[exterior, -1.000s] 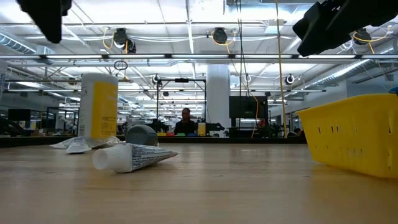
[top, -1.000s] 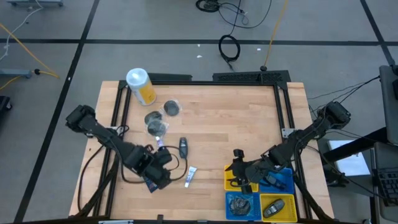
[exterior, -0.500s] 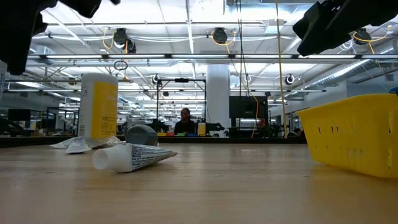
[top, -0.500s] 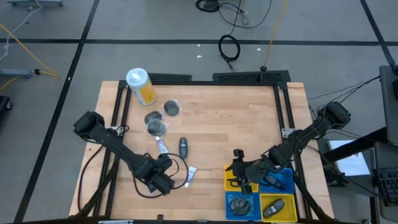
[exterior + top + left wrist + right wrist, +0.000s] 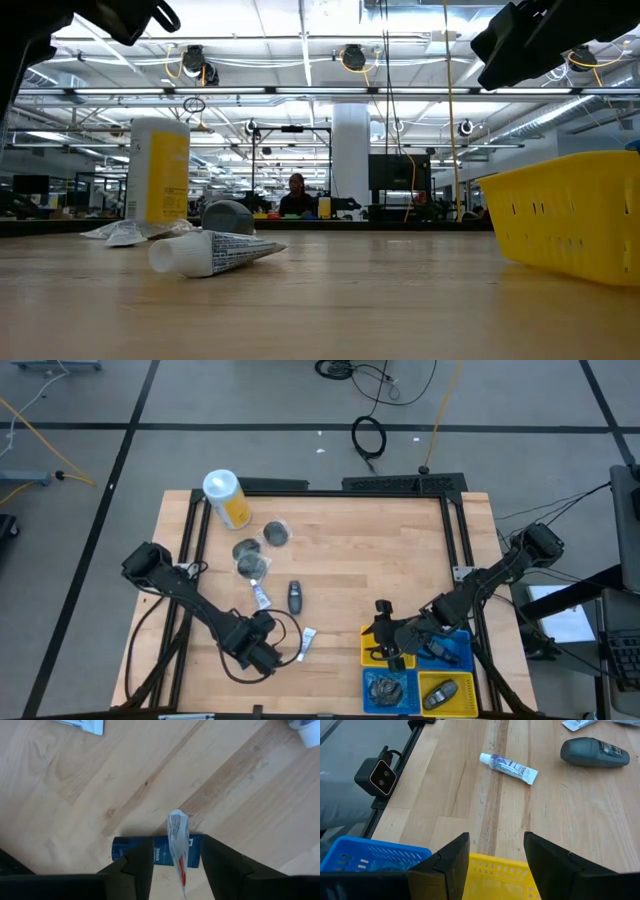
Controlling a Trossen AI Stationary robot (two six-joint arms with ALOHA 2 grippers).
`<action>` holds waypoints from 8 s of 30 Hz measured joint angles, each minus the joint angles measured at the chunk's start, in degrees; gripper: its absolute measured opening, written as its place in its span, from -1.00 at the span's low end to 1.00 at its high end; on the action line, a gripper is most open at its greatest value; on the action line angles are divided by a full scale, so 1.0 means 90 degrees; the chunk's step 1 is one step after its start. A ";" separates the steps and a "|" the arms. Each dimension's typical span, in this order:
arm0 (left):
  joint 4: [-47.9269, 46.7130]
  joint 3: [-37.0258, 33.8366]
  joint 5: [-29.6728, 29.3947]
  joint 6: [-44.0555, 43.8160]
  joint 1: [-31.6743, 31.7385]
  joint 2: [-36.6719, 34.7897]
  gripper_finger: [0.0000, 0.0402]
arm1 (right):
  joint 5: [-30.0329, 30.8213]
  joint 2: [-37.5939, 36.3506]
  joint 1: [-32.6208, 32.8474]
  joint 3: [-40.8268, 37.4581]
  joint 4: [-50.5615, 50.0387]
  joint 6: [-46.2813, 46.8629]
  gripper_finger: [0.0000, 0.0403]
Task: Pick & Place Travel size toiletries
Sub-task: Put the white toothpaste into the top yellow bin
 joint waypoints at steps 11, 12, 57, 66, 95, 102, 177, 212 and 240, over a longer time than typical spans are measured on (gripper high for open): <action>0.0000 0.0000 0.0019 0.0205 0.0039 0.0000 -0.92 | 0.0000 0.0000 0.0000 0.0000 0.0000 -0.0005 -0.10; 0.0002 0.0000 0.0019 0.0205 0.0060 0.0000 -0.95 | 0.0000 0.0000 0.0000 0.0000 -0.0002 -0.0005 -0.10; 0.3869 0.1542 -0.2203 0.6881 0.1178 -0.0024 -1.00 | 0.0201 0.0002 -0.0422 -0.0002 0.1068 -0.0704 -0.10; 0.3991 0.1540 -0.2191 0.7173 0.1360 -0.0019 -1.00 | 0.0180 0.0002 -0.0835 -0.0002 0.1426 -0.0988 -0.10; 0.4180 0.1537 -0.2191 0.7494 0.1497 -0.0015 -1.00 | 0.0148 0.0041 -0.1070 -0.0002 0.1306 -0.1142 -0.75; 0.4182 0.1537 -0.2186 0.7295 0.1514 -0.0015 -0.96 | 0.0153 0.0041 -0.1071 -0.0002 0.1266 -0.1134 -0.75; 0.2278 0.1532 -0.2514 0.5652 0.1467 -0.0056 0.06 | -0.1132 -0.0189 0.0962 -0.0002 -0.2860 0.3841 -0.05; -0.1356 -0.0086 -0.2334 0.1190 0.2145 -0.0061 0.06 | -0.1163 -0.0197 0.0168 -0.0001 -0.1571 0.1800 -0.11; 0.1987 -0.3857 -0.2184 -0.2986 0.2757 -0.3008 0.06 | -0.1168 -0.0197 0.0180 0.0000 -0.1603 0.1137 -0.15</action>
